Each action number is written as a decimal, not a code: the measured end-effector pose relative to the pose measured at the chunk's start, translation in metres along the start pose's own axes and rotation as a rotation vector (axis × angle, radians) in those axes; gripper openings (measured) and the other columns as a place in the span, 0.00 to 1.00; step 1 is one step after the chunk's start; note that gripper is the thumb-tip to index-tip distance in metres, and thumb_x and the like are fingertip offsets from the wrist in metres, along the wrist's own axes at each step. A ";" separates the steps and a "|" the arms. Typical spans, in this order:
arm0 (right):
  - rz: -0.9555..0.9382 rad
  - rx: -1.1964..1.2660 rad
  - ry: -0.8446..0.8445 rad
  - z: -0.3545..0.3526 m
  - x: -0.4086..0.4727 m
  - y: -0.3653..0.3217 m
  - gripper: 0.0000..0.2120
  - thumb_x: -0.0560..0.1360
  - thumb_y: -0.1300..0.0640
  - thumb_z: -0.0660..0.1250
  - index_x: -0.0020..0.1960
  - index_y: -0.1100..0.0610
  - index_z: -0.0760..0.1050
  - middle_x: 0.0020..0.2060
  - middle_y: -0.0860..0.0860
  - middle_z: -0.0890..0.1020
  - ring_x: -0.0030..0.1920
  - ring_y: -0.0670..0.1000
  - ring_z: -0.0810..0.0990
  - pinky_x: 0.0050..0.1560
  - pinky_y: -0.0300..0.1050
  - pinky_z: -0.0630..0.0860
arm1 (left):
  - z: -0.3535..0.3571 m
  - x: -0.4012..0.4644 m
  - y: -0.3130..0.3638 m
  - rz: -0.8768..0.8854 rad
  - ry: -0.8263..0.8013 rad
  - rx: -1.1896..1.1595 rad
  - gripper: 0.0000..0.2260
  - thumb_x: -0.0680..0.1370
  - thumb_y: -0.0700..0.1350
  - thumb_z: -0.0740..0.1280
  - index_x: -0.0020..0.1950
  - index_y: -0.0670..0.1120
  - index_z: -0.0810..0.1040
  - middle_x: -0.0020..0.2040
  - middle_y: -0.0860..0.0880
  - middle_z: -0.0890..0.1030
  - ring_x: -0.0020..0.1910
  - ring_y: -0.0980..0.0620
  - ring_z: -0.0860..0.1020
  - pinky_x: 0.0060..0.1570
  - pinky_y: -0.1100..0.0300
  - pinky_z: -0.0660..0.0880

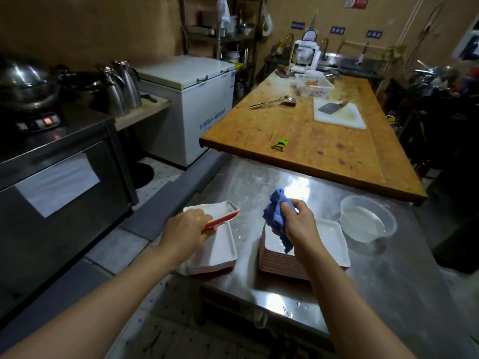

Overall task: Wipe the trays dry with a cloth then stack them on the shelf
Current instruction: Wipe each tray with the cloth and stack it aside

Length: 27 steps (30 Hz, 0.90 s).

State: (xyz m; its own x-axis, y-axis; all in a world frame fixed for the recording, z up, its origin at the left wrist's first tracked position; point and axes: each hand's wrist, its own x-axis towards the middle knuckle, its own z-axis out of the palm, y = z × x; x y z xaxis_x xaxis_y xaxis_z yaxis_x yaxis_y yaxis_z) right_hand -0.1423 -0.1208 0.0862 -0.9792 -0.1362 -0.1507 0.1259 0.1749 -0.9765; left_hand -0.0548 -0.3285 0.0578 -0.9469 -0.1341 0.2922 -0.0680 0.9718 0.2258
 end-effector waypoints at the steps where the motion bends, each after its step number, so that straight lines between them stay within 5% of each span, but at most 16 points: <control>1: 0.008 -0.008 -0.001 0.001 0.000 0.003 0.05 0.80 0.57 0.57 0.53 0.57 0.70 0.32 0.54 0.78 0.29 0.52 0.73 0.24 0.36 0.68 | 0.008 -0.004 0.000 0.030 -0.040 0.056 0.09 0.78 0.50 0.64 0.52 0.47 0.80 0.49 0.48 0.79 0.51 0.46 0.77 0.45 0.53 0.75; 5: 0.023 -0.001 -0.010 0.002 -0.001 0.010 0.03 0.80 0.59 0.57 0.51 0.56 0.69 0.31 0.54 0.77 0.26 0.49 0.72 0.19 0.32 0.64 | 0.032 -0.016 0.003 0.082 -0.135 0.142 0.07 0.77 0.42 0.64 0.49 0.42 0.80 0.47 0.43 0.79 0.50 0.43 0.77 0.36 0.55 0.71; 7: 0.020 -0.001 -0.018 0.002 0.000 0.013 0.04 0.80 0.59 0.56 0.51 0.56 0.69 0.32 0.54 0.77 0.26 0.50 0.72 0.20 0.32 0.65 | 0.035 -0.020 0.007 0.132 -0.158 0.170 0.04 0.66 0.36 0.74 0.37 0.40 0.80 0.36 0.42 0.79 0.38 0.42 0.79 0.26 0.59 0.69; 10: 0.018 -0.018 -0.014 0.001 0.003 0.018 0.04 0.80 0.58 0.56 0.51 0.55 0.69 0.32 0.54 0.77 0.27 0.51 0.71 0.21 0.35 0.65 | 0.042 -0.023 0.010 0.149 -0.159 0.234 0.15 0.49 0.36 0.81 0.25 0.43 0.76 0.26 0.47 0.75 0.25 0.47 0.76 0.17 0.67 0.59; 15: 0.002 -0.013 -0.004 0.001 0.006 0.022 0.04 0.80 0.58 0.57 0.50 0.52 0.70 0.34 0.52 0.78 0.28 0.50 0.73 0.20 0.34 0.67 | 0.060 -0.028 0.009 0.166 -0.223 0.248 0.17 0.48 0.38 0.83 0.24 0.44 0.75 0.25 0.48 0.74 0.25 0.49 0.75 0.15 0.67 0.60; 21: 0.002 -0.009 -0.011 0.000 0.010 0.029 0.04 0.80 0.57 0.57 0.53 0.54 0.70 0.35 0.53 0.79 0.27 0.48 0.74 0.22 0.35 0.69 | 0.082 -0.036 -0.004 0.189 -0.244 0.184 0.21 0.48 0.54 0.83 0.28 0.45 0.77 0.30 0.51 0.77 0.29 0.52 0.77 0.18 0.67 0.62; 27: 0.006 -0.007 0.006 -0.004 0.016 0.035 0.05 0.80 0.56 0.58 0.54 0.54 0.71 0.36 0.54 0.80 0.29 0.51 0.74 0.25 0.40 0.70 | 0.102 -0.035 -0.018 0.170 -0.224 0.151 0.21 0.54 0.52 0.83 0.36 0.42 0.78 0.36 0.49 0.80 0.35 0.50 0.79 0.22 0.63 0.66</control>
State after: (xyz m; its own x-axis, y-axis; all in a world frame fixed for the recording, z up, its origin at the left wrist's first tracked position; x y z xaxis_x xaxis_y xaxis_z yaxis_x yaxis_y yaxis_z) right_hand -0.1537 -0.1134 0.0504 -0.9793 -0.1292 -0.1560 0.1312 0.1821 -0.9745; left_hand -0.0524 -0.3212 -0.0508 -0.9932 0.0624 0.0983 0.0672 0.9967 0.0461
